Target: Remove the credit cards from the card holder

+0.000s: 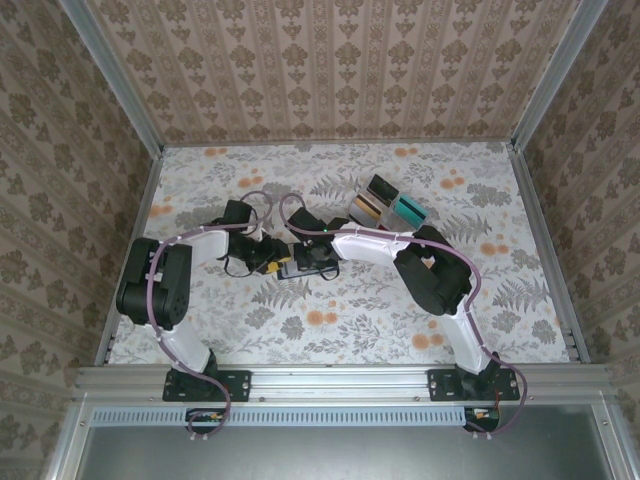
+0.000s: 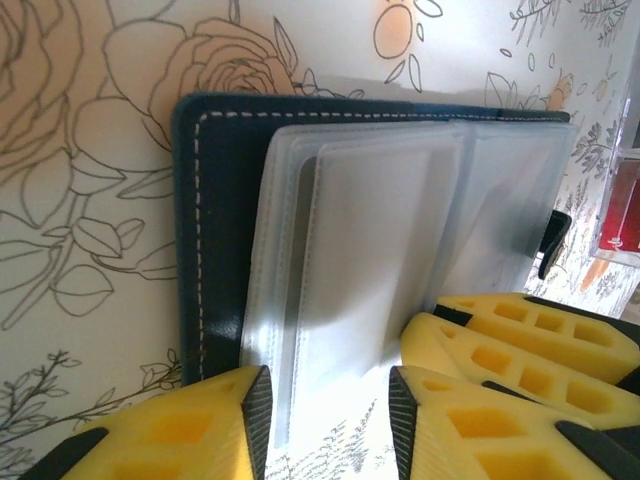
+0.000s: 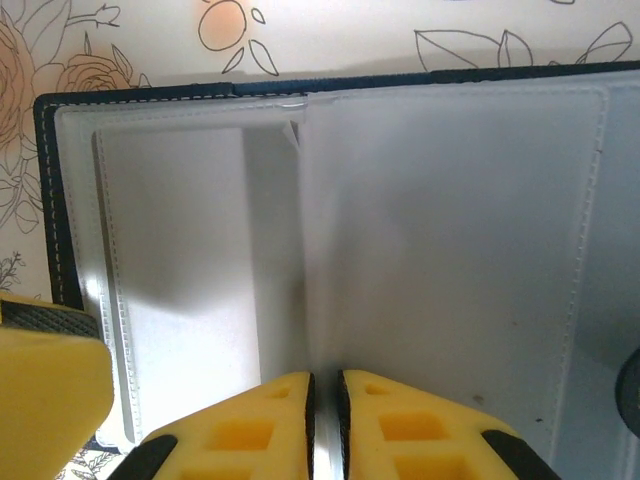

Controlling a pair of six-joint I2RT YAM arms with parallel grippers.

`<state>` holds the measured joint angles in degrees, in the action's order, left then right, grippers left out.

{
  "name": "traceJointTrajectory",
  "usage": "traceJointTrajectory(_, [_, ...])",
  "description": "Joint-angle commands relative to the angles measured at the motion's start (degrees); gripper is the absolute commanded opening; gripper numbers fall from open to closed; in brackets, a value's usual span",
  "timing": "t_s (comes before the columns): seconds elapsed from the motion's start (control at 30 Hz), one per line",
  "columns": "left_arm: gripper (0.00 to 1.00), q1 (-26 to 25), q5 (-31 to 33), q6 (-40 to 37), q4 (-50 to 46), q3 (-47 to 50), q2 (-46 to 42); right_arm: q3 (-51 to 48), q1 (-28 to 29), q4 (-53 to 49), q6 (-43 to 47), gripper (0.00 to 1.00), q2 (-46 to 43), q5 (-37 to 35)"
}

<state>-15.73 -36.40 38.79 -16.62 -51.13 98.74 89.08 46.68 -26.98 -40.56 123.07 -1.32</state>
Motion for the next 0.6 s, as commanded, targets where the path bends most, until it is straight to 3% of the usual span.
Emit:
traceJointTrajectory(0.0, [0.36,-0.4,0.9,0.5,0.1,-1.6,1.3,-2.8,-0.7,-4.1,-0.4,0.17,1.5,-0.7])
traceJointTrajectory(0.57, [0.26,-0.5,1.7,1.9,3.7,0.1,-2.0,-2.9,-0.9,-4.1,-0.1,0.16,1.4,-0.7])
